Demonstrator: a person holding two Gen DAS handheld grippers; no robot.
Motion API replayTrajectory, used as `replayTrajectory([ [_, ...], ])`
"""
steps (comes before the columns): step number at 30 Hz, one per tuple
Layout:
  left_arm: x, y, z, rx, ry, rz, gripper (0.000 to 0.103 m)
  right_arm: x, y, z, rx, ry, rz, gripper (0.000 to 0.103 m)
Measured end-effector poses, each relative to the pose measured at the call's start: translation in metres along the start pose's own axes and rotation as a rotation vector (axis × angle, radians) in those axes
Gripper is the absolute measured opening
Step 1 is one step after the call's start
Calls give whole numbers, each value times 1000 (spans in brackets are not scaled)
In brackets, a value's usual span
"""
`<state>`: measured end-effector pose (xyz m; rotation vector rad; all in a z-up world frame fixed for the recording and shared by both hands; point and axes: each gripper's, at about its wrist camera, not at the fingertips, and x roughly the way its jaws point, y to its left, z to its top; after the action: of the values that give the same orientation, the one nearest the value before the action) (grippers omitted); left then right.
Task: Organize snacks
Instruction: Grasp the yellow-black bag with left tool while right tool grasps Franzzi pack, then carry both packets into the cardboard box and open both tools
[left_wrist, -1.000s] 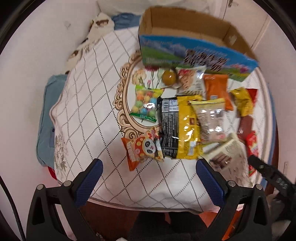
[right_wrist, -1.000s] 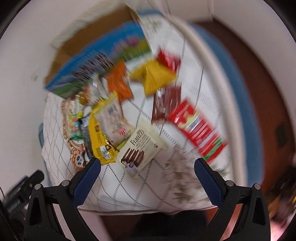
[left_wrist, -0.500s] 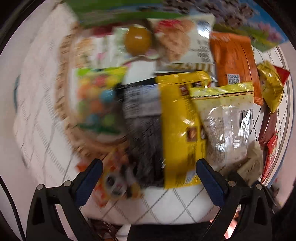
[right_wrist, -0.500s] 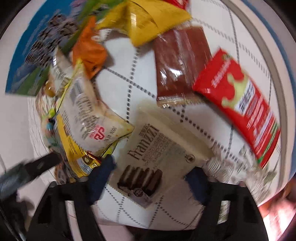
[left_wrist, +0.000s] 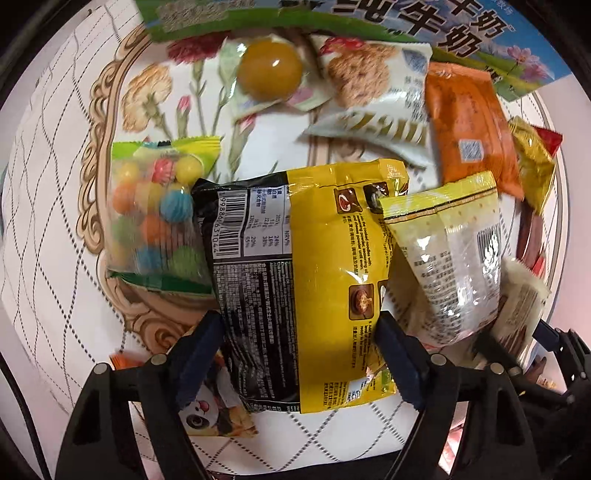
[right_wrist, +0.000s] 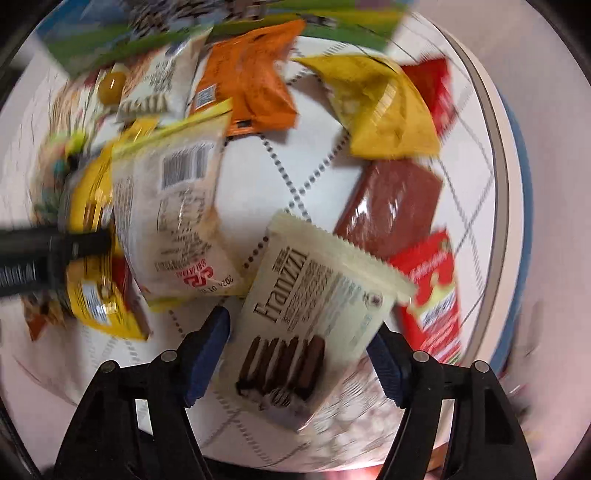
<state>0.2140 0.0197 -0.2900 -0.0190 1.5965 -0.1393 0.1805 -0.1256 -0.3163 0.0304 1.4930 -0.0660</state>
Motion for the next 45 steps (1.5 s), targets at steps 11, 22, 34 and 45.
replayTrajectory([
  [11,14,-18,4,-33,-16,23,85,30,-21,-10,198,-3,135,61],
  [22,-30,-35,-10,-38,-71,51,85,-20,-14,0,-40,-53,165,60],
  [34,28,-40,-2,-89,15,88,85,-22,-30,13,16,-56,87,79],
  [45,-61,-28,-18,-99,-95,37,85,-43,-66,-11,47,-102,215,61],
])
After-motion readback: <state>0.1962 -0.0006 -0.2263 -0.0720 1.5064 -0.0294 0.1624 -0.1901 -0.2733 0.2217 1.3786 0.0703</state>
